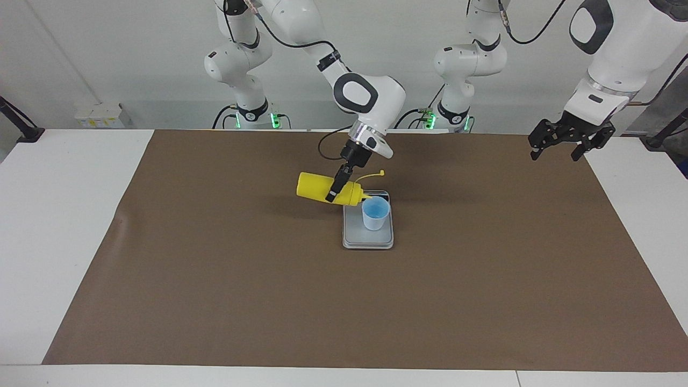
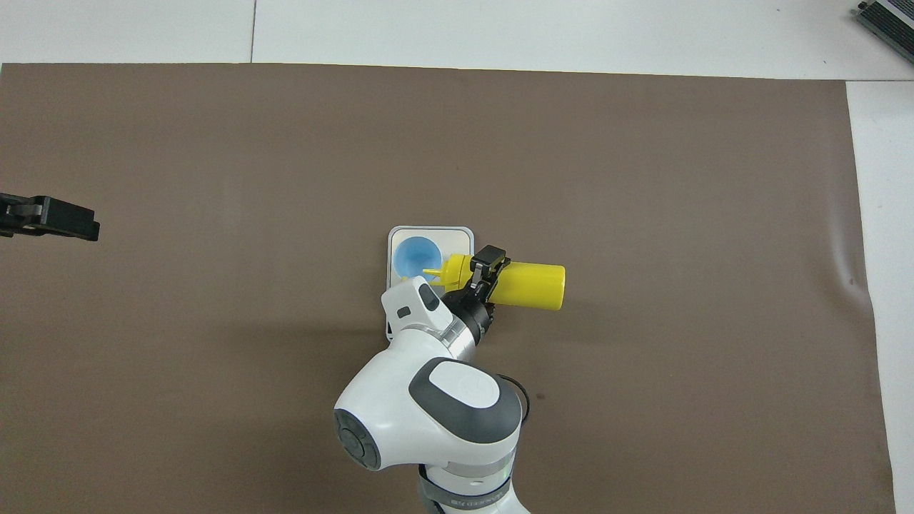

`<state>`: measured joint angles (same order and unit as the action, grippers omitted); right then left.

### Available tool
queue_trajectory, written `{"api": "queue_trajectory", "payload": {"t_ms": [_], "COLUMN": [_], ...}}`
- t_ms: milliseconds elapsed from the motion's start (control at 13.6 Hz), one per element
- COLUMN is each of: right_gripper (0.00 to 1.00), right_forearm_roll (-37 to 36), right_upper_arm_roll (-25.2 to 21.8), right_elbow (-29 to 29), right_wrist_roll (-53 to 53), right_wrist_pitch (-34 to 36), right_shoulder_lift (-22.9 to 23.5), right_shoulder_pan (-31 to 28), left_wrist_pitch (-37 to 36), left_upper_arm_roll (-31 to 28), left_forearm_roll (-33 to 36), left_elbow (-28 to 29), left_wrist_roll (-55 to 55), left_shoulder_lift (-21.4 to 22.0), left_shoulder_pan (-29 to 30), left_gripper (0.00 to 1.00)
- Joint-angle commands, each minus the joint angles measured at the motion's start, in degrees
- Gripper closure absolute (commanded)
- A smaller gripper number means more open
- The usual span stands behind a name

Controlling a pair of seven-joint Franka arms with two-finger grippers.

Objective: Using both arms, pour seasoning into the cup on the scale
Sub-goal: 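Tilt the yellow bottle nozzle down into the blue cup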

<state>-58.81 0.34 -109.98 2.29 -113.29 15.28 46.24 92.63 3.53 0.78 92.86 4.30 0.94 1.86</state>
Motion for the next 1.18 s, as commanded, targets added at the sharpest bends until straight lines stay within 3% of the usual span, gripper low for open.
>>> {"api": "queue_trajectory", "payload": {"t_ms": [0, 368, 1104], "right_gripper": [0.50, 0.51, 0.50], "right_forearm_roll": [-3.8, -7.8, -8.3], "right_upper_arm_roll": [0.2, 0.2, 0.2], "right_elbow": [1.3, 1.2, 1.3], "right_wrist_roll": [2.3, 6.9, 10.1], "right_wrist_pitch": [2.5, 6.2, 8.0], "right_shoulder_lift": [1.1, 1.6, 2.2], "right_shoulder_pan": [0.8, 1.7, 2.6], "left_wrist_pitch": [-0.2, -0.2, -0.2], "left_upper_arm_roll": [-0.4, -0.5, -0.5], "left_forearm_roll": [-1.0, -1.0, -1.0], "left_elbow": [1.5, 1.6, 1.5], "left_wrist_roll": [-0.1, -0.1, -0.1], "left_shoulder_lift": [1.6, 1.6, 1.6], "left_shoulder_pan": [-0.1, -0.1, -0.1], "left_gripper": [0.00, 0.00, 0.00]}}
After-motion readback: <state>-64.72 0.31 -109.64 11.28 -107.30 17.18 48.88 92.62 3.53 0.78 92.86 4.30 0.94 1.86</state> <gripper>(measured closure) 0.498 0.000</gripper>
